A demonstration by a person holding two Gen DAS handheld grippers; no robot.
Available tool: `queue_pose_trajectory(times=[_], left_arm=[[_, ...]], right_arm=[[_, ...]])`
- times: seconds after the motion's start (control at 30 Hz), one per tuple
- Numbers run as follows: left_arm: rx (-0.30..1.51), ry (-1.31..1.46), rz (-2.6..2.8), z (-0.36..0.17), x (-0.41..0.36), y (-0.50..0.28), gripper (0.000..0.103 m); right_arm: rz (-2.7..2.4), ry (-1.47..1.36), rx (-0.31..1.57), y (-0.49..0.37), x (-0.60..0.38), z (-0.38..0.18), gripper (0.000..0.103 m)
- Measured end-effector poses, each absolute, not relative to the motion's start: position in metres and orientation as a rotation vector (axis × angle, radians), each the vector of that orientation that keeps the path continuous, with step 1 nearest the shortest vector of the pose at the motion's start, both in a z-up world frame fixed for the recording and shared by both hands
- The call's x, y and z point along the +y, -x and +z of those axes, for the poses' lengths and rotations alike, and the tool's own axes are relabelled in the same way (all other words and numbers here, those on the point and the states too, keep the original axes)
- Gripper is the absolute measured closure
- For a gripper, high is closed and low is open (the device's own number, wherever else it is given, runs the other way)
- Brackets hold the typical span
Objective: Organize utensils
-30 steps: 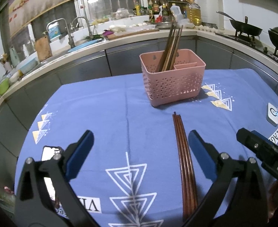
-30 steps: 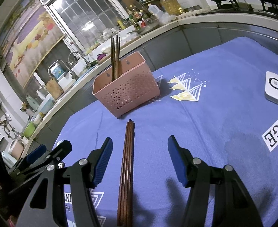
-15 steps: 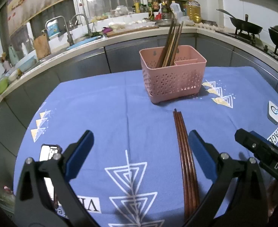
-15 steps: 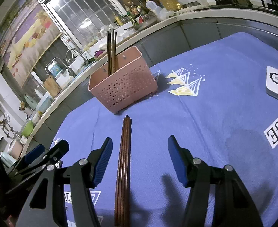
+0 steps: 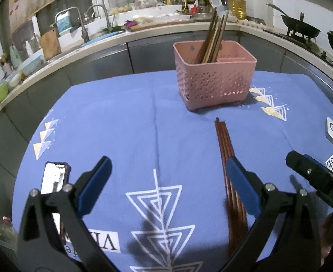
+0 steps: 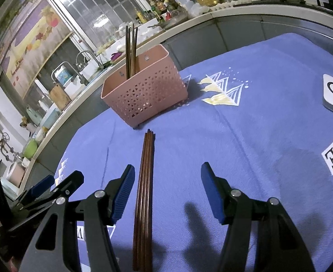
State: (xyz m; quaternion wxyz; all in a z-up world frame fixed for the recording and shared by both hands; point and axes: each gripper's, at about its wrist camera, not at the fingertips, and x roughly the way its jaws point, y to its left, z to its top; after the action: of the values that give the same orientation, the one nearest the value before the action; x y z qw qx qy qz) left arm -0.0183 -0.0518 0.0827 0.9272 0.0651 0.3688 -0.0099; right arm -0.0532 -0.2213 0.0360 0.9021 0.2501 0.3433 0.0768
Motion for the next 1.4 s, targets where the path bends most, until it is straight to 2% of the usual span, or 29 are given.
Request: queue_pose_trajectory(times=[0.63, 0.7, 1.03, 1.4], left_arm=[[0.808, -0.132, 0.034, 0.066, -0.032, 0.002, 0.006], [0.808, -0.134, 0.039, 0.065, -0.032, 0.001, 0.006], [0.810, -0.142, 0.057, 0.062, -0.030, -0.001, 0.006], [0.809, -0.145, 0.073, 0.060, -0.027, -0.002, 0.006]], right_arm=[[0.228, -0.414, 0.778, 0.038, -0.188, 0.027, 0.042], [0.238, -0.392, 0.784, 0.038, -0.183, 0.025, 0.043], [0.269, -0.279, 0.857, 0.035, -0.163, 0.009, 0.064], [0.243, -0.172, 0.875, 0.038, -0.151, -0.002, 0.067]])
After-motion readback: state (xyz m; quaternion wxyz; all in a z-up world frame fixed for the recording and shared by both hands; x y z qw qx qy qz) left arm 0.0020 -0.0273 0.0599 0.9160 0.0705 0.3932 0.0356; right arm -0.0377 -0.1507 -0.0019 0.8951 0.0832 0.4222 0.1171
